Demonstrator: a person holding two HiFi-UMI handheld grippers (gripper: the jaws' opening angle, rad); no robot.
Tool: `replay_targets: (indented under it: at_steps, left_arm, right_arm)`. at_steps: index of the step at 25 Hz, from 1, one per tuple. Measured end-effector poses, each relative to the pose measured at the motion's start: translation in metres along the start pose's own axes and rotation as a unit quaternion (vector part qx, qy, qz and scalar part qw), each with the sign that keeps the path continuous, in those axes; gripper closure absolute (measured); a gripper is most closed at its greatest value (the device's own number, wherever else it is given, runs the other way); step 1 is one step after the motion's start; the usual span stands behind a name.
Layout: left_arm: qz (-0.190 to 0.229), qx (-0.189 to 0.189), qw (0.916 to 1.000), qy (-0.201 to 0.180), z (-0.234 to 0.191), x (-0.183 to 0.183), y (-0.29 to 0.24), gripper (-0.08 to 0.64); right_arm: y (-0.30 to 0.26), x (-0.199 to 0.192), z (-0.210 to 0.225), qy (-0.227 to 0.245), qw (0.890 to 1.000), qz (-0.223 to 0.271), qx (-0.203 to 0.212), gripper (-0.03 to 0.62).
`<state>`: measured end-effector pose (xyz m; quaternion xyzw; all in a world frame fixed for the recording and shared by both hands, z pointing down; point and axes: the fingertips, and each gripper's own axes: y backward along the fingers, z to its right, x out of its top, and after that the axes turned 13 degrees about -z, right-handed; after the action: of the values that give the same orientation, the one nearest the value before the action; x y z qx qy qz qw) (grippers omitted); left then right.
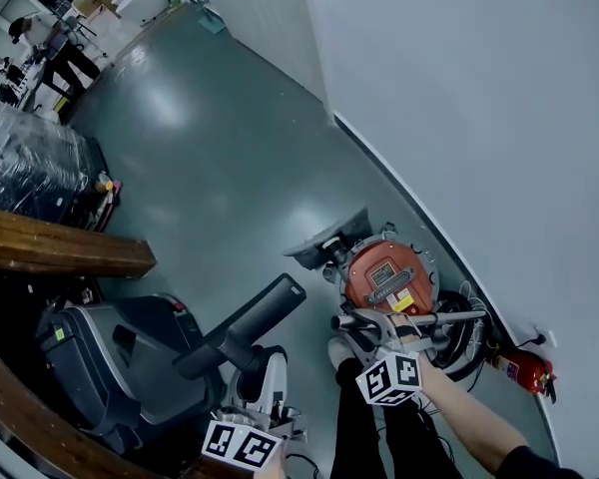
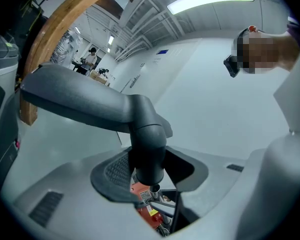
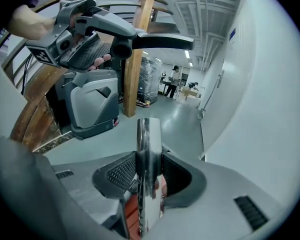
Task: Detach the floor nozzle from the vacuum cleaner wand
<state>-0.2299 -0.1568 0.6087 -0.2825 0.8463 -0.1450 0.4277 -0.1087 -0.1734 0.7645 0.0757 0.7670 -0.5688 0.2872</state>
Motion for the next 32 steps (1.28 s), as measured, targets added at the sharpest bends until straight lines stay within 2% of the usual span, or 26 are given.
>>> replay_targets:
  at_steps: [7,10,12,14,17,19,21,27,32]
  left_arm:
    - [0.003,-0.005,1.0,-0.005,0.014,0.01,0.002,0.38]
    - [0.003,-0.006,0.9999,-0.012,0.029,0.018,0.012,0.38]
    - [0.003,-0.008,0.9997,-0.021,0.043,0.025,0.02,0.381]
    - [0.001,-0.009,0.9993,-0.035,0.058,0.032,0.029,0.38]
    - [0.006,-0.016,0.9984,-0.055,0.086,0.042,0.046,0.38]
    - [0.017,-0.02,0.9974,-0.067,0.103,0.05,0.057,0.38]
    - [0.031,-0.021,0.9962,-0.078,0.119,0.058,0.07,0.38]
    - [0.054,-0.023,0.993,-0.103,0.156,0.064,0.107,0.38]
    - [0.065,-0.03,0.9902,-0.12,0.194,0.064,0.138,0.38]
  right_arm:
    - [0.036,0.006,0.001,-0.02,0.999,0.025,0.024,0.42]
    - [0.07,0.013,0.008,-0.083,0.994,0.047,0.049,0.422]
    - [0.099,0.024,0.018,-0.151,0.983,0.075,0.076,0.423]
    - [0.13,0.039,0.031,-0.207,0.968,0.109,0.095,0.451]
    - [0.18,0.062,0.048,-0.272,0.941,0.164,0.12,0.511]
    - [0.21,0.073,0.058,-0.301,0.925,0.193,0.13,0.523]
    - [0.237,0.08,0.064,-0.309,0.919,0.212,0.124,0.533]
    - [0.295,0.086,0.062,-0.297,0.918,0.24,0.108,0.543]
    - [0.342,0.098,0.046,-0.295,0.905,0.276,0.134,0.554]
